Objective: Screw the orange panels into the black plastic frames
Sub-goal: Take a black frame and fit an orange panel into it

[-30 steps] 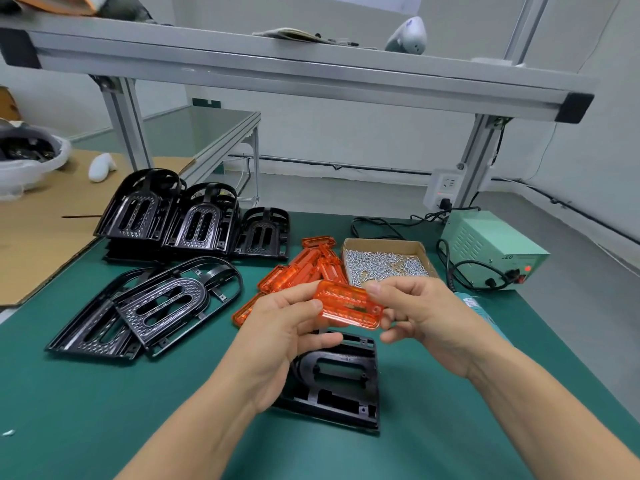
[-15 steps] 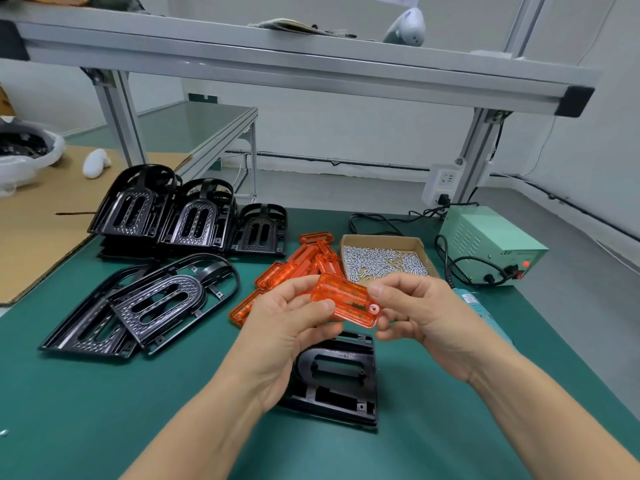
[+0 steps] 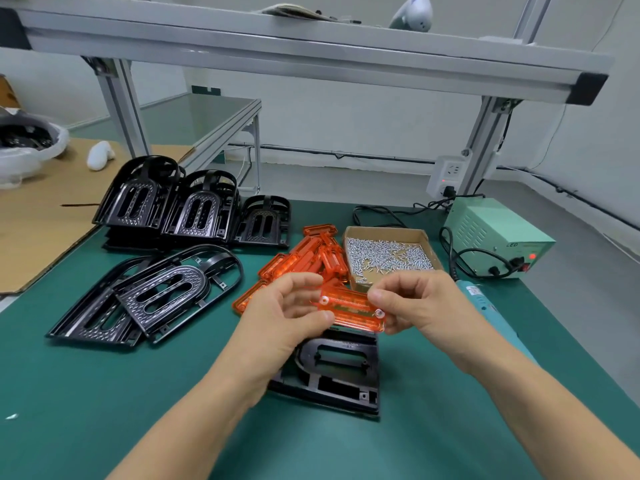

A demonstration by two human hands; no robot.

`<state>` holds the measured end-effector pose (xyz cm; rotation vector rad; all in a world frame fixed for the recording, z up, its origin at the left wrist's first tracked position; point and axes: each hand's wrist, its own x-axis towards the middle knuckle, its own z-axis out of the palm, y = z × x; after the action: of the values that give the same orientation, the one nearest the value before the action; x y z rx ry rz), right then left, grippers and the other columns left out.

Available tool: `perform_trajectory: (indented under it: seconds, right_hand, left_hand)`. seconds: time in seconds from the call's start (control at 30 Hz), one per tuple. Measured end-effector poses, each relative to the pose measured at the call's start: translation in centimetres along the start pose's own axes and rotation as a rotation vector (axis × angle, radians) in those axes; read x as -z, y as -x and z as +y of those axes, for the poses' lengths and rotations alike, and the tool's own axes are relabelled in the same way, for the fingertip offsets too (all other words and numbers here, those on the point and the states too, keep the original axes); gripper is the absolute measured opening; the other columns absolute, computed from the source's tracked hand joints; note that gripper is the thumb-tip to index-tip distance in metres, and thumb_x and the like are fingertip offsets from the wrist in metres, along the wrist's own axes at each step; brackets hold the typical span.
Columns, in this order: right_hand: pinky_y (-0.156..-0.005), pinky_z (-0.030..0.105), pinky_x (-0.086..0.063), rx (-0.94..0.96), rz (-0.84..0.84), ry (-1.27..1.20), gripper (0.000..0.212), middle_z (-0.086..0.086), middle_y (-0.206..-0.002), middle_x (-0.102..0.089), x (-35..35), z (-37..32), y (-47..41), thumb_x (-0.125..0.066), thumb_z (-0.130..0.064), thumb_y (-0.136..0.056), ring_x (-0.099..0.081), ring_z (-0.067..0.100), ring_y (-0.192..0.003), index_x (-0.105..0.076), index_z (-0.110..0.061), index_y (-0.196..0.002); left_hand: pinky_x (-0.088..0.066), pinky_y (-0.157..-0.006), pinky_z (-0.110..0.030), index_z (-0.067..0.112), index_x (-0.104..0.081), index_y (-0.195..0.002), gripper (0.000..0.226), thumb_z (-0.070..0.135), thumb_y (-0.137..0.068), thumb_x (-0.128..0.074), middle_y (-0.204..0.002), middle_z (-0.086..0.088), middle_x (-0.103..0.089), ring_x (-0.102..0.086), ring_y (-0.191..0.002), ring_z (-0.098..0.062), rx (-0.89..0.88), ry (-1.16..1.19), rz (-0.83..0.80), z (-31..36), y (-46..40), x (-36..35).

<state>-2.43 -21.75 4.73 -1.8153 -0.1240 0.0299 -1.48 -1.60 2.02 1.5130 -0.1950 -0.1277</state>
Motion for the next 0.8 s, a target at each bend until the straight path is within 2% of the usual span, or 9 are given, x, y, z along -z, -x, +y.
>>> perform_trajectory:
  seconds: [0.07,0.2,0.3,0.4,0.5,0.6,0.67,0.73,0.8]
  right_hand:
    - [-0.052,0.021,-0.051,-0.018,0.017,0.053,0.019,-0.001,-0.056,-0.060,0.2,0.5,-0.1,-0.068,-0.006,-0.087,-0.055,0.008,-0.049,-0.070,-0.014,-0.069]
    - [-0.049,0.019,-0.045,-0.029,-0.003,0.196,0.016,-0.003,-0.056,-0.060,-0.1,1.9,0.3,-0.070,-0.010,-0.087,-0.052,0.008,-0.052,-0.071,-0.013,-0.071]
    - [-0.048,0.016,-0.040,-0.035,0.011,0.309,0.015,-0.008,-0.053,-0.061,-0.6,2.8,0.5,-0.072,-0.017,-0.086,-0.050,0.006,-0.050,-0.073,-0.018,-0.070]
    - [-0.048,0.010,-0.035,-0.031,0.020,0.428,0.014,-0.014,-0.048,-0.058,-1.1,3.6,0.7,-0.073,-0.022,-0.085,-0.046,0.001,-0.044,-0.073,-0.022,-0.072]
    - [-0.051,0.014,-0.036,-0.039,0.047,0.526,0.012,-0.018,-0.049,-0.057,-1.4,4.3,0.9,-0.073,-0.027,-0.085,-0.047,0.002,-0.043,-0.073,-0.026,-0.073]
    - [-0.059,0.023,-0.039,-0.045,0.095,0.637,0.010,-0.017,-0.061,-0.064,-1.9,4.5,0.8,-0.072,-0.034,-0.085,-0.051,0.001,-0.052,-0.074,-0.028,-0.077]
    - [-0.063,0.026,-0.040,-0.042,0.122,0.728,0.011,-0.013,-0.073,-0.069,-2.3,4.4,0.9,-0.071,-0.039,-0.084,-0.056,0.005,-0.064,-0.075,-0.029,-0.080]
    - [-0.065,0.027,-0.041,-0.020,0.132,0.850,0.013,-0.011,-0.078,-0.070,-2.6,4.3,0.8,-0.068,-0.042,-0.084,-0.058,0.012,-0.073,-0.074,-0.031,-0.084]
    - [-0.064,0.028,-0.038,0.015,0.145,0.976,0.016,-0.011,-0.080,-0.066,-2.8,4.2,0.8,-0.066,-0.046,-0.084,-0.057,0.015,-0.078,-0.071,-0.031,-0.086]
  left_hand:
    - [-0.047,-0.086,-0.018,0.028,-0.064,-0.106,0.045,0.001,-0.072,-0.076,-0.098,0.010,-0.070,-0.063,-0.096,-0.003,-0.136,-0.314,0.040,-0.2,-0.3,1.2]
    - [-0.024,-0.113,-0.023,0.043,-0.053,-0.120,0.061,0.019,-0.071,-0.080,-0.127,0.028,-0.050,-0.035,-0.128,0.012,-0.208,-0.597,-0.140,-1.2,0.0,2.6]
    - [-0.005,-0.118,-0.027,0.053,-0.039,-0.124,0.075,0.043,-0.061,-0.077,-0.126,0.048,-0.024,-0.005,-0.131,0.024,-0.215,-0.773,-0.281,-2.0,0.6,2.6]
    - [0.009,-0.117,-0.029,0.042,-0.031,-0.140,0.091,0.048,-0.064,-0.080,-0.137,0.039,-0.021,0.002,-0.136,0.016,-0.215,-0.959,-0.337,-2.5,0.6,2.4]
    - [0.010,-0.114,-0.026,0.039,-0.028,-0.144,0.095,0.050,-0.064,-0.079,-0.145,0.029,-0.025,-0.005,-0.136,0.013,-0.229,-1.009,-0.338,-2.5,0.6,2.3]
    - [0.006,-0.110,-0.020,0.040,-0.031,-0.141,0.094,0.053,-0.062,-0.079,-0.139,0.032,-0.030,-0.003,-0.118,0.032,-0.271,-0.997,-0.350,-2.5,0.4,2.4]
    - [0.005,-0.103,-0.009,0.041,-0.033,-0.140,0.093,0.056,-0.059,-0.076,-0.130,0.039,-0.030,0.001,-0.111,0.038,-0.291,-0.987,-0.350,-2.6,0.3,2.4]
    - [0.002,-0.099,-0.005,0.042,-0.035,-0.138,0.090,0.055,-0.059,-0.077,-0.129,0.039,-0.031,-0.004,-0.113,0.035,-0.294,-0.988,-0.343,-2.7,0.3,2.3]
    - [-0.005,-0.103,-0.013,0.042,-0.036,-0.138,0.087,0.052,-0.062,-0.078,-0.135,0.034,-0.033,-0.014,-0.124,0.023,-0.283,-1.002,-0.337,-2.9,0.4,2.2]
